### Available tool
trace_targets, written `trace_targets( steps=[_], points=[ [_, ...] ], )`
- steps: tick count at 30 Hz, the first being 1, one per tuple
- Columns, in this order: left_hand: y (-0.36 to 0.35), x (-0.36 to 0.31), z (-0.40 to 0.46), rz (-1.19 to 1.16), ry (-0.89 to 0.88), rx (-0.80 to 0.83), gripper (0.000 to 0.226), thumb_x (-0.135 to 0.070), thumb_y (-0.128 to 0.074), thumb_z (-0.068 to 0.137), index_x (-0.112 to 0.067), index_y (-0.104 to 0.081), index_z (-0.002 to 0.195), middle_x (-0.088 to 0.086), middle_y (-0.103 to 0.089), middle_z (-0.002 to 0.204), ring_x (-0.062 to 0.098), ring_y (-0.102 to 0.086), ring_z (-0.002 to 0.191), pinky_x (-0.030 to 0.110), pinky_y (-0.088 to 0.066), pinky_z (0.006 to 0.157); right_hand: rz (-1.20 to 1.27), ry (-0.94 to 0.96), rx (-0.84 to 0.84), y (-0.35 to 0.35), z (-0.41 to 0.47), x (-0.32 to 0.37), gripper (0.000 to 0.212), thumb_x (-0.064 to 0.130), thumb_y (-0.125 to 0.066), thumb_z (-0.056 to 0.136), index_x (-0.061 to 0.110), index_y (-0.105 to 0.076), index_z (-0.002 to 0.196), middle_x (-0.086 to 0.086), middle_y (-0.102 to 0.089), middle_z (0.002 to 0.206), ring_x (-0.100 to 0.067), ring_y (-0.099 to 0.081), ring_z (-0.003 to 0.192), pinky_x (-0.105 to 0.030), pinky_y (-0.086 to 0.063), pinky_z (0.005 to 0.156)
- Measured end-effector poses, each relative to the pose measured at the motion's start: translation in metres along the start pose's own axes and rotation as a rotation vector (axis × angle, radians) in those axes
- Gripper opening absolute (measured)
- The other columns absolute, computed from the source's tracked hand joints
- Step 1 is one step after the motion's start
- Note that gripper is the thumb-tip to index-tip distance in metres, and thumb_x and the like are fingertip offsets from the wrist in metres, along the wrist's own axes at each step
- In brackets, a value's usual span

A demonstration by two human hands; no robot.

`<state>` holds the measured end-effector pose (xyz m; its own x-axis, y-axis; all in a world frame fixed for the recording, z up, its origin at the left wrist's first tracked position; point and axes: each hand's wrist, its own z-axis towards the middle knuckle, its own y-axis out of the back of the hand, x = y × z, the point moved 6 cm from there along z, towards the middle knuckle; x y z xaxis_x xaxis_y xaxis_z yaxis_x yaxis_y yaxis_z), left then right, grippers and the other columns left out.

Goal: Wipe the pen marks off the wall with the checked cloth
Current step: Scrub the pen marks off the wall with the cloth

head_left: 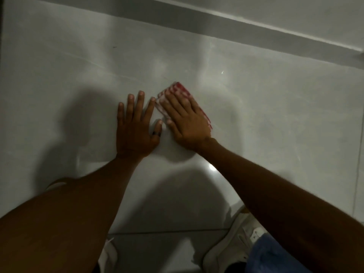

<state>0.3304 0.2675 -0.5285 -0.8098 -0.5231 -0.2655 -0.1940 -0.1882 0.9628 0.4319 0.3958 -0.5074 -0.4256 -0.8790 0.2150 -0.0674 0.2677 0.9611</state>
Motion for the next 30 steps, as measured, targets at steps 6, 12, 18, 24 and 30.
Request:
trace_targets(
  steps=[6, 12, 18, 24, 30],
  points=[
    [0.003, 0.0, 0.0, -0.007, 0.016, 0.014, 0.07, -0.05, -0.044, 0.108, -0.022, -0.032, 0.171, 0.014, -0.024, 0.18, 0.04, -0.02, 0.167, 0.061, -0.015, 0.135, -0.02, -0.04, 0.014, -0.011, -0.046, 0.003, 0.062, 0.042, -0.029, 0.112, 0.02, -0.022, 0.17, -0.007, -0.018, 0.179, -0.028, -0.012, 0.168, -0.053, -0.014, 0.136],
    [0.001, 0.001, 0.0, -0.016, 0.017, 0.031, 0.07, -0.051, -0.041, 0.108, -0.023, -0.031, 0.171, 0.013, -0.023, 0.18, 0.039, -0.019, 0.167, 0.06, -0.013, 0.136, -0.052, -0.102, -0.022, -0.016, -0.084, -0.02, 0.062, 0.045, -0.025, 0.112, 0.021, -0.024, 0.169, -0.009, -0.024, 0.178, -0.03, -0.016, 0.167, -0.056, -0.019, 0.134],
    [0.0, 0.001, 0.0, -0.003, 0.011, 0.021, 0.069, -0.052, -0.04, 0.109, -0.023, -0.031, 0.171, 0.013, -0.024, 0.18, 0.039, -0.019, 0.167, 0.06, -0.013, 0.136, -0.103, 0.201, -0.048, -0.004, -0.079, -0.055, 0.058, 0.032, -0.041, 0.11, 0.016, -0.036, 0.165, -0.012, -0.034, 0.174, -0.035, -0.026, 0.164, -0.055, -0.023, 0.134],
    [0.002, 0.0, -0.001, 0.002, -0.001, 0.019, 0.07, -0.05, -0.042, 0.108, -0.021, -0.032, 0.171, 0.015, -0.025, 0.179, 0.041, -0.021, 0.166, 0.061, -0.014, 0.135, -0.002, -0.056, -0.008, -0.004, -0.028, -0.004, 0.063, 0.042, -0.028, 0.112, 0.016, -0.024, 0.169, -0.013, -0.022, 0.177, -0.034, -0.017, 0.166, -0.057, -0.015, 0.136],
    [0.004, 0.001, 0.0, -0.003, 0.015, 0.014, 0.07, -0.047, -0.045, 0.107, -0.021, -0.033, 0.17, 0.015, -0.026, 0.179, 0.041, -0.021, 0.166, 0.061, -0.015, 0.135, 0.02, -0.174, -0.024, 0.006, 0.002, -0.005, 0.064, 0.044, -0.024, 0.112, 0.018, -0.02, 0.17, -0.01, -0.017, 0.179, -0.031, -0.012, 0.168, -0.056, -0.012, 0.136]
  ],
)
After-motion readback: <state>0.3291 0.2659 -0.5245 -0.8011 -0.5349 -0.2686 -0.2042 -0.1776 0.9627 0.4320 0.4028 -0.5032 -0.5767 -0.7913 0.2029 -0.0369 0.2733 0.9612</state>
